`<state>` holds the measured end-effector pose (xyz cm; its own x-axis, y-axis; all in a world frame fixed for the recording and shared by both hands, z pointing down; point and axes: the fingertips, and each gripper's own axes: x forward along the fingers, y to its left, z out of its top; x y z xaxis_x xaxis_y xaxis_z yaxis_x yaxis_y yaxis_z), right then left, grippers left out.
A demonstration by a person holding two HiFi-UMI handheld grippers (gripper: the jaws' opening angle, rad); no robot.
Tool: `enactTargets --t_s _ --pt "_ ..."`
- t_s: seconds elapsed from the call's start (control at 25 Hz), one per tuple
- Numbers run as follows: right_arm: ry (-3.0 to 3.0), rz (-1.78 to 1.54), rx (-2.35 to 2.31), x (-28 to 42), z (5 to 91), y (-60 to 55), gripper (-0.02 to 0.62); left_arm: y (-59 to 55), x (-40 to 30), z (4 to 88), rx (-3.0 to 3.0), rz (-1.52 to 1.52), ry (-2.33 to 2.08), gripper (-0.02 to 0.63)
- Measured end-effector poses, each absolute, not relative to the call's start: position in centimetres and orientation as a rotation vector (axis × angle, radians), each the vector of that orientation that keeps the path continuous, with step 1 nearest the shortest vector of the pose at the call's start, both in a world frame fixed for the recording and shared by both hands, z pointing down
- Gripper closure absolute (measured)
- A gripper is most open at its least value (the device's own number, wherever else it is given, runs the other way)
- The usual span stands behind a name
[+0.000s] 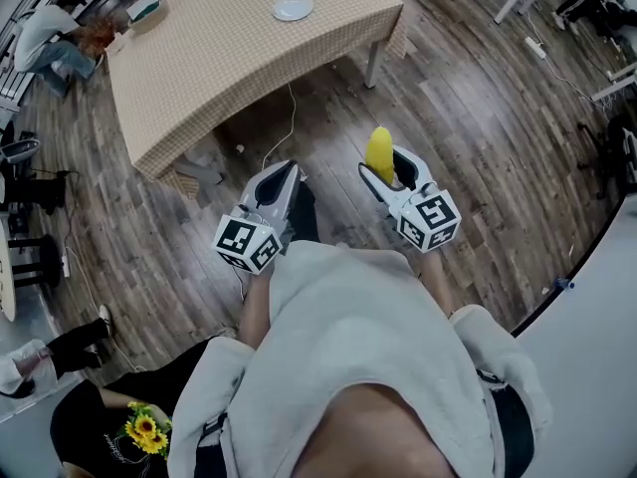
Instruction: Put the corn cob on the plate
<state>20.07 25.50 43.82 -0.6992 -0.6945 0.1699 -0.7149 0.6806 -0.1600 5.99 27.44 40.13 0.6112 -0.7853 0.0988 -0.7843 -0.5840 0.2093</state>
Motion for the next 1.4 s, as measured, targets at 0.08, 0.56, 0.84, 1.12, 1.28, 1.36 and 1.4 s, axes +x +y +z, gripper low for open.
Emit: enactTargets --t_s 0.08,0.56,0.84,1.12,1.28,1.36,1.4 --pt "-2.787 0.332 1.189 20.1 44.1 24.8 0.342 26.6 5.9 40.2 2.612 -0.006 -1.282 0.598" --pt "-2.730 0.368 1.260 18.1 46.6 18.3 0.342 18.8 3.6 43.1 2.614 0.002 -1.190 0.598" --pt "-2.686 0.392 1.245 14.4 47.2 10.0 0.342 10.7 -1.0 43.8 2.575 -0.003 -1.194 0.598" --pt "-2.667 0.397 1.246 10.0 46.5 1.8 0.342 2.2 -5.3 42.8 2.579 -0.006 -1.176 0.598" --pt "-2.666 0.380 1.243 7.3 45.5 -3.2 0.342 -3.2 -7.6 42.0 2.592 -0.007 -1.162 0.598" --pt "-2.665 0.370 1.247 6.4 45.2 -5.6 0.342 -5.6 -8.3 41.6 2.603 -0.009 -1.156 0.598" --pt "-2.667 0.366 1.251 6.0 44.9 -6.8 0.342 -6.9 -8.6 41.4 2.611 -0.008 -1.152 0.598"
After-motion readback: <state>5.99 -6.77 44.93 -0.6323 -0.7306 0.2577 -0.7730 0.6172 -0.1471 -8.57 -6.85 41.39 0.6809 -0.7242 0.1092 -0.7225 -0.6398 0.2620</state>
